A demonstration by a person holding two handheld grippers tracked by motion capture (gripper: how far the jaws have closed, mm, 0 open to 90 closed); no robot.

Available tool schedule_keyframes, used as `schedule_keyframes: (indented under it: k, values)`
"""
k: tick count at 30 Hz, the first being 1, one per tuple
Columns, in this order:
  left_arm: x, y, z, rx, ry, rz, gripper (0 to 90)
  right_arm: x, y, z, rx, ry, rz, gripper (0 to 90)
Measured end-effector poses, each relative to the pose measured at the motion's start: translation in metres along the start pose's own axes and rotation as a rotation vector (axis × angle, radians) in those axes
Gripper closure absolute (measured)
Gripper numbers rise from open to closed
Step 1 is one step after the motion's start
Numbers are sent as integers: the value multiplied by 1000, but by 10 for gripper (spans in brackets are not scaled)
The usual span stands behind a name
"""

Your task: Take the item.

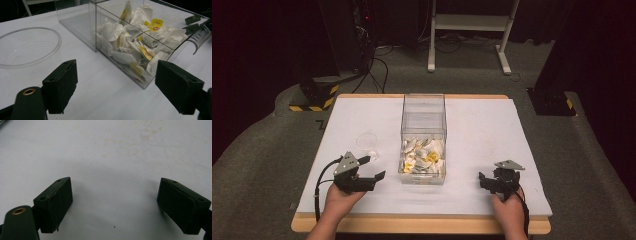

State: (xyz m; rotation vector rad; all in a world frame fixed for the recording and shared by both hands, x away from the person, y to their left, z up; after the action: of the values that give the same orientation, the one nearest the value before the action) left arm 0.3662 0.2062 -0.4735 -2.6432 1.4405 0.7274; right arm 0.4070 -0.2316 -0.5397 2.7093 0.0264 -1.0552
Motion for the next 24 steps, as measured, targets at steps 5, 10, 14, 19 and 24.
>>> schedule_keyframes:
  k: [5,10,14,19,24]
  values:
    - [3,3,-2,-3,8,17,185,0,0,0,0,0,0,130]
    - [4,5,-9,-1,24,30,187,0,0,0,0,0,0,129]
    - [6,8,-18,4,38,46,188,0,0,0,0,0,0,130]
    - [10,12,-29,19,45,59,193,0,0,0,-2,1,-1,129]
    - [14,15,-34,23,43,71,195,0,0,0,-2,1,0,130]
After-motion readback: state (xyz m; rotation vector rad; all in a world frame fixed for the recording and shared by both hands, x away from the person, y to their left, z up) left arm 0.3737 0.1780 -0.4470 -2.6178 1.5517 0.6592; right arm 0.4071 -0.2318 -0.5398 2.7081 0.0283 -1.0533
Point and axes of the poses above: each handheld gripper's, and its own axes: x roughly forward along the jaws, z roughly out of its underside, y roughly to its right, the point moved 5 cm from there along x, roughly forward along the jaws, and after that the axes turned 15 degrees about z, right-handed, at the moved point
